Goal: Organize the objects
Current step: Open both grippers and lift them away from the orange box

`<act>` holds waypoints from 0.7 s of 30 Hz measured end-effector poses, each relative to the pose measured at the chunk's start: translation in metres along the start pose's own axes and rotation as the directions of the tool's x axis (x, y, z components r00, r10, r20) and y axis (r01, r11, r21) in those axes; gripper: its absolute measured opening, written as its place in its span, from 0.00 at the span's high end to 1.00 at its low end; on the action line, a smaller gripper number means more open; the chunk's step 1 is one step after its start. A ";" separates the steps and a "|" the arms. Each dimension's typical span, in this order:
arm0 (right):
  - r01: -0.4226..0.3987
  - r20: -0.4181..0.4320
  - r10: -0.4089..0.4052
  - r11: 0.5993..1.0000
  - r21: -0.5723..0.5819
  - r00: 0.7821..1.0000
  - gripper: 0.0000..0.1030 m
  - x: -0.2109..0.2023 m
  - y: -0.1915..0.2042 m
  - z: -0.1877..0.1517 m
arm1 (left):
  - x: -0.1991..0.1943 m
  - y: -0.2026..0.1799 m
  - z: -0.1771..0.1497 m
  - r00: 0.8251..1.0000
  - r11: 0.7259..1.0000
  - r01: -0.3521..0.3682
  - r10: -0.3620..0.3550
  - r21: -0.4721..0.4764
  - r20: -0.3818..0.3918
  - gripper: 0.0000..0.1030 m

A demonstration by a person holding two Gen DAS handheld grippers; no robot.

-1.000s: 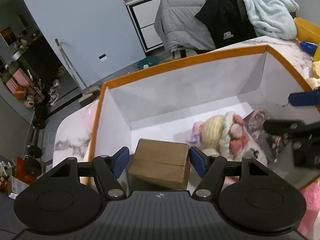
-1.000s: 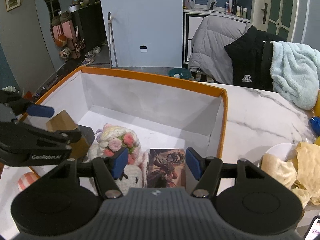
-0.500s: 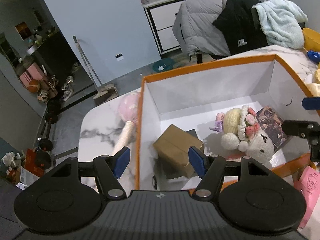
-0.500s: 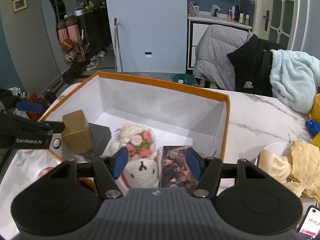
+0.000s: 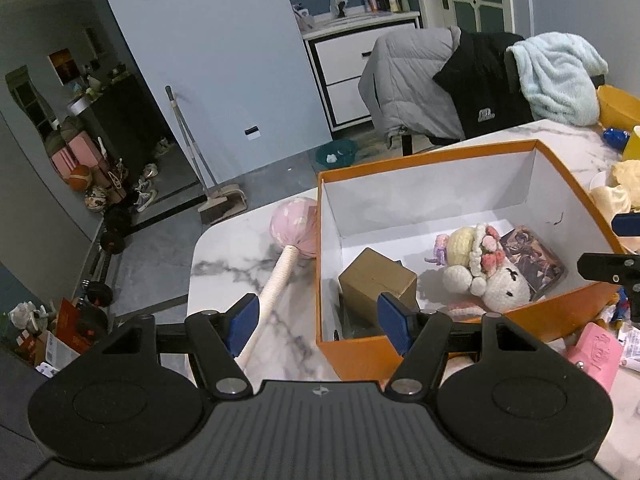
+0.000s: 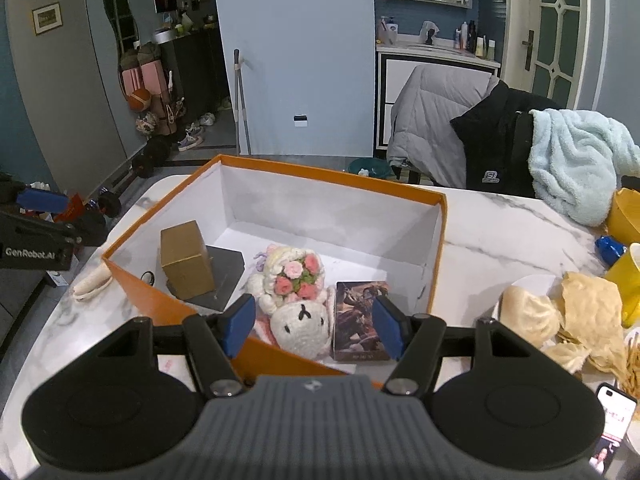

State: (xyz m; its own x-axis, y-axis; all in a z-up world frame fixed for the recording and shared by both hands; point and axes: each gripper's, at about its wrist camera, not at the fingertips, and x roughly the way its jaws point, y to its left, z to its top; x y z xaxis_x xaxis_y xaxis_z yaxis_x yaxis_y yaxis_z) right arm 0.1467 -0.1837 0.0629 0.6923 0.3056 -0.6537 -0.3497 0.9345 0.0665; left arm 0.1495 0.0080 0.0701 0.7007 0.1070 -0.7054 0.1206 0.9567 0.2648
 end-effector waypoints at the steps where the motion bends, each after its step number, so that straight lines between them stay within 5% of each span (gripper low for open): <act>1: -0.001 0.000 0.001 1.000 0.001 1.000 0.35 -0.004 -0.001 -0.001 | -0.003 0.000 -0.002 1.000 1.000 0.001 -0.001 0.001 0.003 0.25; 10: 0.027 -0.004 -0.027 1.000 -0.011 1.000 0.35 -0.031 -0.015 -0.017 | -0.020 0.001 -0.019 1.000 1.000 0.021 -0.021 -0.017 0.022 0.25; 21: 0.022 -0.037 -0.022 0.999 -0.025 0.999 0.30 -0.053 -0.035 -0.033 | -0.026 -0.024 -0.056 0.990 0.992 0.129 -0.129 0.000 0.049 0.24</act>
State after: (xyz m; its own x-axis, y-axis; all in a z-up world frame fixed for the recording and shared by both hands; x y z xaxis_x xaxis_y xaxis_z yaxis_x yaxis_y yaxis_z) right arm 0.1019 -0.2385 0.0703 0.6765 0.2776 -0.6821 -0.3500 0.9361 0.0339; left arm 0.0890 -0.0027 0.0457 0.7133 -0.0305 -0.7002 0.2100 0.9625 0.1720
